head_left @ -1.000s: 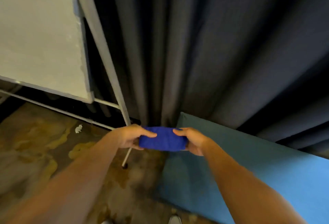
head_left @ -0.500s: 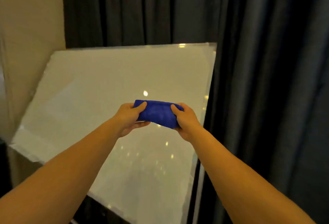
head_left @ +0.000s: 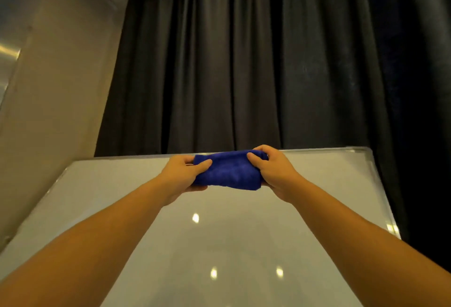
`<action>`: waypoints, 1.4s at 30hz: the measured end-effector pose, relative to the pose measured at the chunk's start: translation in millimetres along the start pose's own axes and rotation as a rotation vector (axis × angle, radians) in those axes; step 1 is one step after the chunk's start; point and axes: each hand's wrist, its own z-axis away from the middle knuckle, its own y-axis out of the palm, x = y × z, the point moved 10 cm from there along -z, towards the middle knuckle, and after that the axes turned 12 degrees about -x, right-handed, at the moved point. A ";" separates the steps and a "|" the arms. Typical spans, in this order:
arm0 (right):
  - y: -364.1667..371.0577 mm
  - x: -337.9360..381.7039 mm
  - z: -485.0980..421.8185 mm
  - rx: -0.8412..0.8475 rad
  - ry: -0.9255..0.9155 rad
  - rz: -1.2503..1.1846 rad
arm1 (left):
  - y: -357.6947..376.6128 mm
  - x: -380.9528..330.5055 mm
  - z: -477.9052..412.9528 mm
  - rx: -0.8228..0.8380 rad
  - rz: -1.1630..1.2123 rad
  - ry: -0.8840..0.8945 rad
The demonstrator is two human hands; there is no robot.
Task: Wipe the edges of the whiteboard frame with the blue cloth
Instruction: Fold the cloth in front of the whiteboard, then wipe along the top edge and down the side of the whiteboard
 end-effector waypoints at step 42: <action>279.6 -156.1 -247.0 -0.113 -0.659 1.418 | 34.2 128.9 -421.7 -0.148 -0.549 0.563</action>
